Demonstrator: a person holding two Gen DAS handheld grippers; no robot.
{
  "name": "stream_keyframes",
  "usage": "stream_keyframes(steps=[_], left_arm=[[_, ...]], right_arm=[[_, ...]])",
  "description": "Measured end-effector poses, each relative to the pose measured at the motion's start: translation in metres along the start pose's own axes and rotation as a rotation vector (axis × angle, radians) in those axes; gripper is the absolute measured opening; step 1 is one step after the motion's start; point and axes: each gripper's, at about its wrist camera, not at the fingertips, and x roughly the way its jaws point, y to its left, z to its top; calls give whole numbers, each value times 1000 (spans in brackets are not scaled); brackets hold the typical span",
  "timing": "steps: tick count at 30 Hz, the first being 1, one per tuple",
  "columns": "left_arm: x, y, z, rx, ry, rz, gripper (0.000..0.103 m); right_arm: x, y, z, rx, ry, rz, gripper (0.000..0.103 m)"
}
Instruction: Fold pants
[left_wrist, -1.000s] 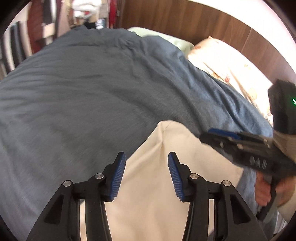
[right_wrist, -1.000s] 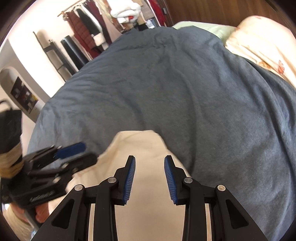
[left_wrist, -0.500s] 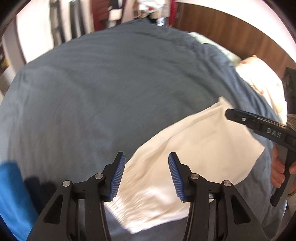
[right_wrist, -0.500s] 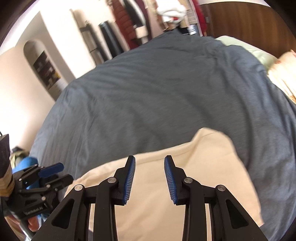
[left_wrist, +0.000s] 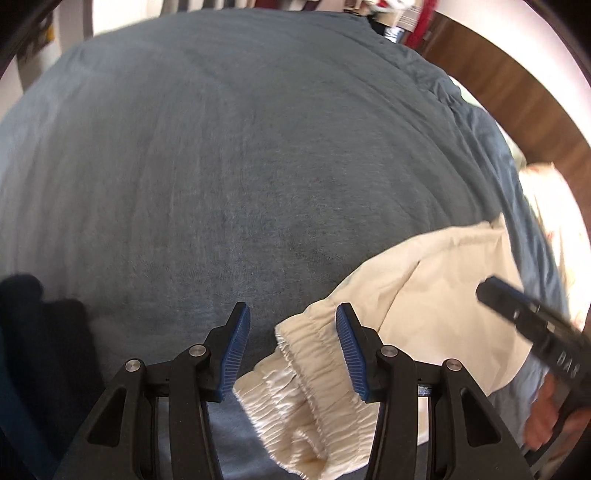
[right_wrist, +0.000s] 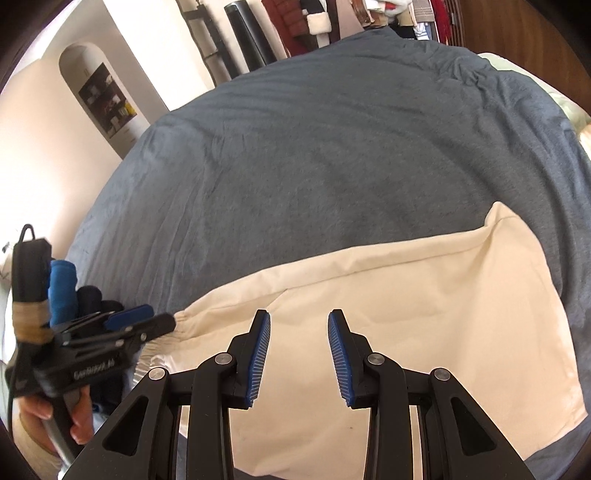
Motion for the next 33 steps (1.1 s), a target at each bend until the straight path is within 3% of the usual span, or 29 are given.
stream_keyframes(steps=[9, 10, 16, 19, 24, 33], left_arm=[[25, 2, -6, -47, 61, -65, 46], [25, 2, -6, -51, 59, -69, 39], [5, -17, -10, 37, -17, -12, 27], [-16, -22, -15, 35, -54, -6, 18], [-45, -10, -28, -29, -88, 2, 17], [-20, 10, -35, -97, -46, -4, 18]], right_arm=[[11, 9, -3, -11, 29, 5, 34], [12, 9, -4, -11, 33, 3, 34], [13, 8, -6, -4, 47, 11, 34], [11, 9, -7, -7, 47, 21, 34], [8, 15, -8, -20, 35, 39, 34], [42, 24, 0, -35, 46, -5, 34]])
